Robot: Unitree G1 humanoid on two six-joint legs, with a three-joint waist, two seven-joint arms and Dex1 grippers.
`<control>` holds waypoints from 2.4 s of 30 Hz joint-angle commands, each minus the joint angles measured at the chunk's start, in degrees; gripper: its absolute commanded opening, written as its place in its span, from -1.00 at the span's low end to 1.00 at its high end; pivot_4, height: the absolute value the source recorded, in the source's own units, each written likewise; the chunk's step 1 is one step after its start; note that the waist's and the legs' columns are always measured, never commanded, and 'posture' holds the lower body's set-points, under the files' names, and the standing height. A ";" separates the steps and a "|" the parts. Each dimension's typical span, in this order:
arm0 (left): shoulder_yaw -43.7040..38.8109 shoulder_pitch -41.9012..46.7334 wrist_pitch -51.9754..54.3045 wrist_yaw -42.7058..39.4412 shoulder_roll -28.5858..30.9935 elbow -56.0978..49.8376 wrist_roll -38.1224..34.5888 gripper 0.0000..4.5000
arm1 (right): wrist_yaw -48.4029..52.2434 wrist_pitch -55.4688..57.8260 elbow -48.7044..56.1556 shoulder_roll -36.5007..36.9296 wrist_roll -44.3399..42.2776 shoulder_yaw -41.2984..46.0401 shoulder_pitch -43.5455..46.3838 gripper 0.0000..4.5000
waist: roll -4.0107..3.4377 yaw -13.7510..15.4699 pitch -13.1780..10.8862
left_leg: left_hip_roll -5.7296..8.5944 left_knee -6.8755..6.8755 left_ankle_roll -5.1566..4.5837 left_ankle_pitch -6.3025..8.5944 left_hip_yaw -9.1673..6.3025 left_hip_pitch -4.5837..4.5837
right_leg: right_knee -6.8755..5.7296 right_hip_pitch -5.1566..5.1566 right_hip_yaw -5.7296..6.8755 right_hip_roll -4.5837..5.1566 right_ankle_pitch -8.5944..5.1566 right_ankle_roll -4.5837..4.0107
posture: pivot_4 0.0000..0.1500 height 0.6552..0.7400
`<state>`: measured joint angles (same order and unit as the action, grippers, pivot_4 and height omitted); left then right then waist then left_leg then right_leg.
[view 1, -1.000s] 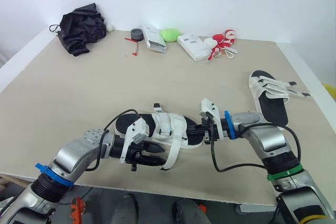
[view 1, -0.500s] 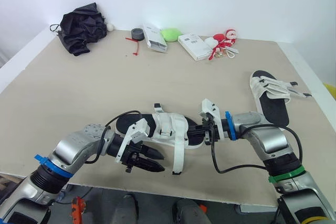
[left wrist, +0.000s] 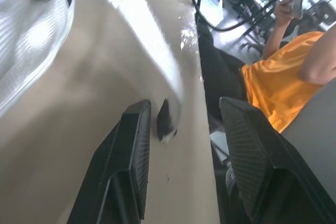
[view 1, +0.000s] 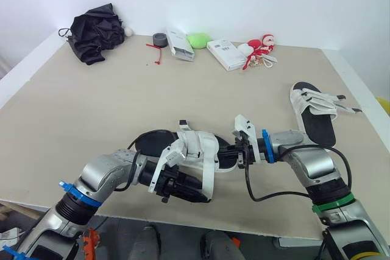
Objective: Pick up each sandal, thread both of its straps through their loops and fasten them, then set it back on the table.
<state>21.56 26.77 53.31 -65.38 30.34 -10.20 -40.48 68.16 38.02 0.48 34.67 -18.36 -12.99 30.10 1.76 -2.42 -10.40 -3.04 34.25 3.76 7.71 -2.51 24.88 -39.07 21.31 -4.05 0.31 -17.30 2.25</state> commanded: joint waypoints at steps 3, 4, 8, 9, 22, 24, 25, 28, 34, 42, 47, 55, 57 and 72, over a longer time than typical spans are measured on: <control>-1.78 1.25 1.88 1.31 -4.09 1.54 -1.52 -0.87 | -1.46 3.52 1.34 2.29 0.39 -0.78 -3.39 -1.00 | -0.01 0.24 0.00 | 0.05 0.00 0.00 0.00 -0.04 0.06 | 0.00 0.01 0.01 0.03 -0.03 0.06 | 1.00 0.82; -1.89 1.32 1.99 1.56 -4.67 1.87 -1.58 -0.96 | -1.65 3.80 1.79 2.53 0.19 -0.69 -3.59 -1.00 | -0.01 0.28 0.00 | 0.12 0.00 0.00 0.00 -0.09 0.11 | 0.00 0.00 0.02 0.08 -0.06 0.11 | 1.00 0.82; -2.02 1.44 1.92 1.60 -6.23 2.97 -1.32 -0.96 | -2.35 5.22 3.64 3.28 -0.60 -0.14 -4.16 -1.00 | -0.01 0.70 0.00 | 0.15 0.07 0.00 0.00 -0.10 0.15 | 0.00 0.00 0.01 0.09 -0.06 0.11 | 1.00 0.82; -2.16 1.55 2.00 1.74 -6.71 3.24 -1.37 -0.96 | -2.45 5.55 4.16 3.61 -0.92 0.09 -4.34 -1.00 | -0.01 0.76 0.00 | 0.17 0.08 0.00 0.00 -0.10 0.15 | 0.00 0.00 0.01 0.11 -0.06 0.12 | 1.00 0.82; -12.55 17.53 23.27 -5.82 -1.77 13.88 -15.79 -0.96 | -5.26 7.79 6.61 2.20 -2.59 -0.76 -4.42 -1.00 | -0.01 0.88 0.00 | 0.17 0.09 -0.01 0.00 -0.22 0.23 | 0.00 0.05 0.14 0.08 -0.07 0.13 | 1.00 0.82; -10.96 22.78 22.63 -8.11 -1.24 19.64 -13.21 -0.96 | -5.72 7.46 6.32 1.39 -2.64 -0.88 -4.09 -1.00 | -0.01 0.68 0.00 | 0.18 0.06 -0.01 0.01 -0.20 0.21 | 0.01 0.05 0.13 0.07 -0.09 0.16 | 1.00 0.82; -9.61 25.04 21.18 -8.56 -1.48 22.81 -10.83 -0.96 | -5.91 7.28 6.16 1.01 -2.64 -0.84 -4.00 -1.00 | 0.00 0.60 0.00 | 0.17 0.05 -0.02 0.01 -0.20 0.22 | 0.01 0.06 0.14 0.07 -0.09 0.16 | 1.00 0.82; -5.30 29.47 17.07 -10.89 -2.40 30.01 -4.98 -0.96 | -6.67 7.03 6.08 -0.11 -2.55 -0.73 -3.96 -1.00 | -0.01 0.32 0.00 | 0.15 0.04 -0.03 0.02 -0.28 0.22 | 0.01 0.07 0.19 -0.01 -0.08 0.12 | 1.00 0.82; 2.40 33.93 10.57 -16.91 -7.00 38.75 3.36 -0.96 | -8.57 7.02 6.79 -1.94 -2.64 -0.19 -4.50 -1.00 | -0.01 -0.50 0.00 | 0.08 -0.05 -0.07 0.04 -0.22 0.21 | 0.00 0.13 0.12 -0.07 -0.09 0.09 | 1.00 0.82; 2.64 36.12 7.31 -20.82 -10.78 45.15 8.72 -0.96 | -9.74 7.64 8.66 -1.87 -3.36 0.46 -6.18 -1.00 | -0.02 -0.42 0.01 | 0.04 0.00 -0.08 0.03 -0.20 0.19 | -0.04 0.13 0.10 -0.12 -0.04 0.01 | 1.00 0.82; -5.04 40.70 11.42 -18.94 -13.46 52.99 7.41 -0.96 | -9.13 7.31 8.36 -1.28 -3.36 -0.27 -5.87 -1.00 | -0.02 -0.36 0.00 | 0.06 0.07 -0.08 0.03 -0.22 0.25 | -0.04 0.13 0.11 -0.11 -0.04 0.03 | 1.00 0.82; -6.25 40.65 11.04 -19.58 -13.09 56.24 10.85 -0.96 | -8.06 6.29 7.02 -0.54 -3.07 -0.40 -4.45 -1.00 | -0.03 -0.47 -0.01 | 0.06 0.00 -0.18 0.10 -0.22 0.28 | -0.04 0.19 0.11 -0.13 -0.10 0.09 | 1.00 0.82; -5.30 39.99 10.39 -20.33 -12.84 55.64 11.95 -0.96 | -8.01 6.03 6.84 -0.54 -2.96 -0.59 -4.44 -1.00 | -0.03 -0.47 -0.01 | 0.06 -0.01 -0.18 0.10 -0.21 0.29 | -0.04 0.20 0.11 -0.12 -0.10 0.09 | 1.00 0.82; 0.52 37.44 10.26 -26.20 -11.00 51.23 15.49 -0.96 | -8.37 5.88 6.87 -0.36 -3.02 -1.01 -4.63 -1.00 | -0.03 -0.49 -0.01 | 0.05 0.00 -0.18 0.10 -0.21 0.27 | -0.06 0.19 0.10 -0.13 -0.09 0.07 | 1.00 0.82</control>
<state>21.44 64.39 64.08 -90.64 18.92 42.48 -25.64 60.00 43.15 8.20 33.89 -22.15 -12.13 26.47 1.73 -2.91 -10.41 -2.99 34.25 3.57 7.81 -2.73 25.16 -39.13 21.50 -3.95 0.19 -17.38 2.31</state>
